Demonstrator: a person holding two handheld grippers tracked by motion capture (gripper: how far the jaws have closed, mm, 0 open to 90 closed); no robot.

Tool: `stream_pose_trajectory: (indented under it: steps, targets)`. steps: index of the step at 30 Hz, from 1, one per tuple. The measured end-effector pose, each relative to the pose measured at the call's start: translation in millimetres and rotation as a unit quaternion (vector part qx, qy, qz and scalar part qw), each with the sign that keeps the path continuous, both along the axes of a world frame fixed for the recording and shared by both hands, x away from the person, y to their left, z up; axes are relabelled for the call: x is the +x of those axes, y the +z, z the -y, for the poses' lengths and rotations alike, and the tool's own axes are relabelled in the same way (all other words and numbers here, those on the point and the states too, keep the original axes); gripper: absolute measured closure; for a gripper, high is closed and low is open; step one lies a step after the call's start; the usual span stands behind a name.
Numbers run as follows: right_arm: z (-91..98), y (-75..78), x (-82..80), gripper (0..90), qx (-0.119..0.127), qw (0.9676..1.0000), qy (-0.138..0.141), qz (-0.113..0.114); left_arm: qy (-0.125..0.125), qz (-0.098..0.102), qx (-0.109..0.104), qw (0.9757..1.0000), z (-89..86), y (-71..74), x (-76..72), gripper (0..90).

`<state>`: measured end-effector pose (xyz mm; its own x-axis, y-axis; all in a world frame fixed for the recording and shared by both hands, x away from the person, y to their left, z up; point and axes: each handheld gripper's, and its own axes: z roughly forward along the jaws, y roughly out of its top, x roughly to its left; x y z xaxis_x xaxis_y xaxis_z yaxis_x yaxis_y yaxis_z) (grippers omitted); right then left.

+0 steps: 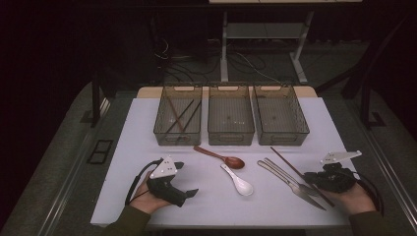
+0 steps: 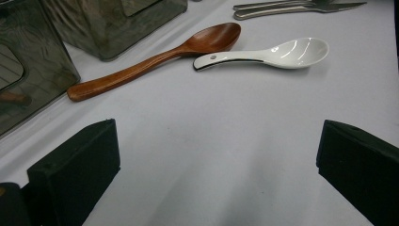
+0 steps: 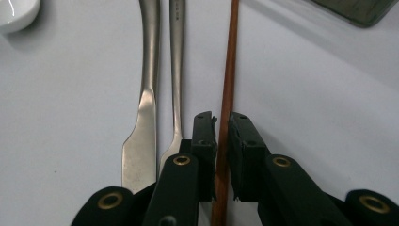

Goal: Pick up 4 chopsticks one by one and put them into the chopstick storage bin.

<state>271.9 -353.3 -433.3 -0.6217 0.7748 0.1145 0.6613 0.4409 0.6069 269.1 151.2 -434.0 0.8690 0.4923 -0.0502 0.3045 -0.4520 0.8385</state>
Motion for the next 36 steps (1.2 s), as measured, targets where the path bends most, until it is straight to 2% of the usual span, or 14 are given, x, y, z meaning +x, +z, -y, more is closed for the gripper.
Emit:
stream_pose_trajectory:
  steps: [4,20,26,29,36]
  targets:
    - [1.7,-1.0,-0.6,81.9,-0.001,1.0,-0.003,-0.001,0.001,0.0,-0.001,1.0,0.0,-0.1,0.0,0.0]
    - [-2.6,-6.0,-2.0,82.1,-0.041,0.9991,-0.002,0.002,-0.001,-0.002,-0.001,1.0,-0.2,-0.7,0.6,0.0]
    - [-2.2,-6.3,-2.1,83.4,-0.036,0.9993,-0.004,-0.001,0.0,-0.003,-0.001,1.0,0.2,-1.0,0.6,0.0]
    - [-3.4,-6.4,-2.8,83.9,-0.044,0.999,-0.003,0.006,0.0,-0.003,-0.001,1.0,0.3,-0.9,0.6,0.0]
    - [-1.9,-4.6,-2.2,83.9,-0.044,0.9989,-0.004,0.014,-0.002,-0.002,-0.001,1.0,0.1,-0.6,0.5,0.0]
